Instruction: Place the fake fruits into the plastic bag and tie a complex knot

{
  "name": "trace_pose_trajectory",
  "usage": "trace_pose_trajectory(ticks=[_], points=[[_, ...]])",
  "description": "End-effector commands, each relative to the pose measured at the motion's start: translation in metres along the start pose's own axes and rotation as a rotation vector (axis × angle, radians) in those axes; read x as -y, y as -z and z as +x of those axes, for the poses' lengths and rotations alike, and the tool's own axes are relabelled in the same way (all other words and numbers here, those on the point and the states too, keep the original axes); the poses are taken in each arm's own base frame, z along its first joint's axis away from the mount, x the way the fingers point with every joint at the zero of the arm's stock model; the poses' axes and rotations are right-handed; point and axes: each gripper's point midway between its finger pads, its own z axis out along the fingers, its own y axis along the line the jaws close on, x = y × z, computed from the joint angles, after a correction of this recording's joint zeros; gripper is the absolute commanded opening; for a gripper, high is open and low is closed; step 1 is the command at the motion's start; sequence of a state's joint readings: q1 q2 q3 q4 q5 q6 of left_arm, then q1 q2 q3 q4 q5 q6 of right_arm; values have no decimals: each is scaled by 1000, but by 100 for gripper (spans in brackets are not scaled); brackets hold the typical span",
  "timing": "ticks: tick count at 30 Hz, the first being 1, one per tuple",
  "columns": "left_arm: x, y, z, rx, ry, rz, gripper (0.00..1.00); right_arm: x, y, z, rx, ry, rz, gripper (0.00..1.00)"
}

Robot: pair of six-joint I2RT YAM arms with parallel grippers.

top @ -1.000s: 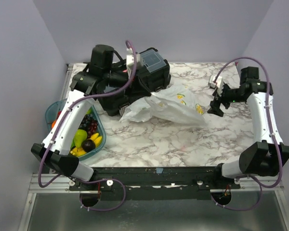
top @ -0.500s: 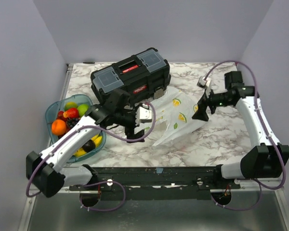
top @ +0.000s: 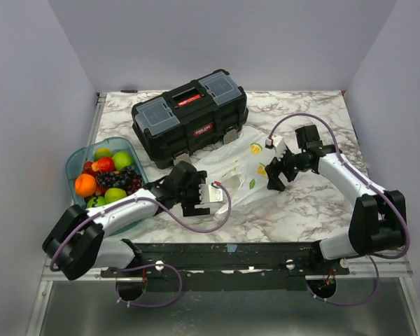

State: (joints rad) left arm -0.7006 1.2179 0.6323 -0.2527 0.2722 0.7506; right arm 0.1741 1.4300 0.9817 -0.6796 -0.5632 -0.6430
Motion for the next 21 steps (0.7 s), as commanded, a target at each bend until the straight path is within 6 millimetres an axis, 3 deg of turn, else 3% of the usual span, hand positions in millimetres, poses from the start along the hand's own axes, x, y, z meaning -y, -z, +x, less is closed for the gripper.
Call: trace_pose_trajectory(ticks=[1,2,4,6,9,10,11,13,18,21], points=[[-45,-19,-5,-45,-5,-196,98,25,-20,23,-54,38,101,97],[-47,-23,0,-72,20,-203,98,27,-23,29,-68,54,109,94],[-52,-27,9,-122,55,-217,86,33,-29,43,-99,87,137,87],[-55,-24,12,-136,90,-221,66,42,-34,58,-141,122,173,82],[-56,-10,4,-86,160,-194,26,55,-42,76,-199,158,213,78],[-57,-3,2,-73,196,-173,6,58,-44,79,-213,173,219,77],[-57,4,-4,-48,242,-152,0,62,-46,83,-228,183,226,77],[-61,27,-21,45,378,-75,0,71,-48,89,-251,205,241,77],[-71,96,-94,351,565,82,0,96,-43,103,-294,223,283,78],[-66,119,-126,414,597,175,0,98,-25,82,-250,234,278,81]])
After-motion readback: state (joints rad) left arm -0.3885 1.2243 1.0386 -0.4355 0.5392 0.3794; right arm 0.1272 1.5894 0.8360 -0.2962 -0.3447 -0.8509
